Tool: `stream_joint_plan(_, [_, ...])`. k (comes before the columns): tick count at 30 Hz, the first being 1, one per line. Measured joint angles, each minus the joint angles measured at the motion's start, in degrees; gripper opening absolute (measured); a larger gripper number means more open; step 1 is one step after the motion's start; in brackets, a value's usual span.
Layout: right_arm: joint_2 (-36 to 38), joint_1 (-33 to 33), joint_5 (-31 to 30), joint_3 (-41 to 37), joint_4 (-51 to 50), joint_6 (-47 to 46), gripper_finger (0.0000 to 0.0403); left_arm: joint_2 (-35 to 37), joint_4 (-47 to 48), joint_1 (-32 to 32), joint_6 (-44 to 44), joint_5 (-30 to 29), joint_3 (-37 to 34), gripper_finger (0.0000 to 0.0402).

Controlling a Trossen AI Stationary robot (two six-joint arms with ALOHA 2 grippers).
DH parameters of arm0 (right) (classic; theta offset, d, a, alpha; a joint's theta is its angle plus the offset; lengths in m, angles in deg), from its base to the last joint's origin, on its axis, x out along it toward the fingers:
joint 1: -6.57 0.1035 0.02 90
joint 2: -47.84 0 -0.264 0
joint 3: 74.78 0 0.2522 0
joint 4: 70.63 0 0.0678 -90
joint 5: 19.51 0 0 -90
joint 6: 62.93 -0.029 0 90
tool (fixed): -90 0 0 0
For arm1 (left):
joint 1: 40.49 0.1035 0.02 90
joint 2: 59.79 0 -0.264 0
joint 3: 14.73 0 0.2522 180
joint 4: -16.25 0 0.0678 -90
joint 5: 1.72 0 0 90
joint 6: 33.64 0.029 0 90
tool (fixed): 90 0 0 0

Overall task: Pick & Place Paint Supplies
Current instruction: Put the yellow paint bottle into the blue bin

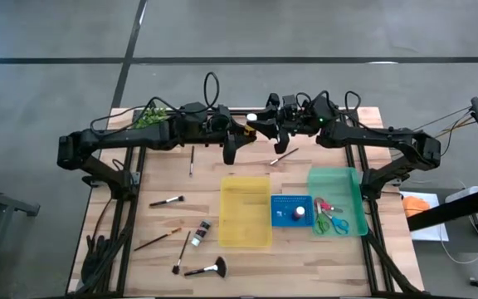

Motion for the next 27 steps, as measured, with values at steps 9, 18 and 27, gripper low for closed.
stream_joint_plan(9, [0.04, 0.00, 0.91, -0.02, 0.00, -0.37, 0.0121, 0.02, -0.03, -0.02, -0.31, 0.24, 0.00, 0.0118])
stream_joint_plan(18, [0.17, -0.03, 1.47, 0.83, -0.36, -3.25, 0.0282, 0.03, 0.18, -0.10, 0.04, 2.39, -0.02, 0.0117])
stream_joint_plan(27, [4.27, -0.68, 10.12, 14.63, -45.28, 10.87, 0.0309, 2.70, 15.79, -0.43, 4.31, 9.89, 0.00, 0.0117])
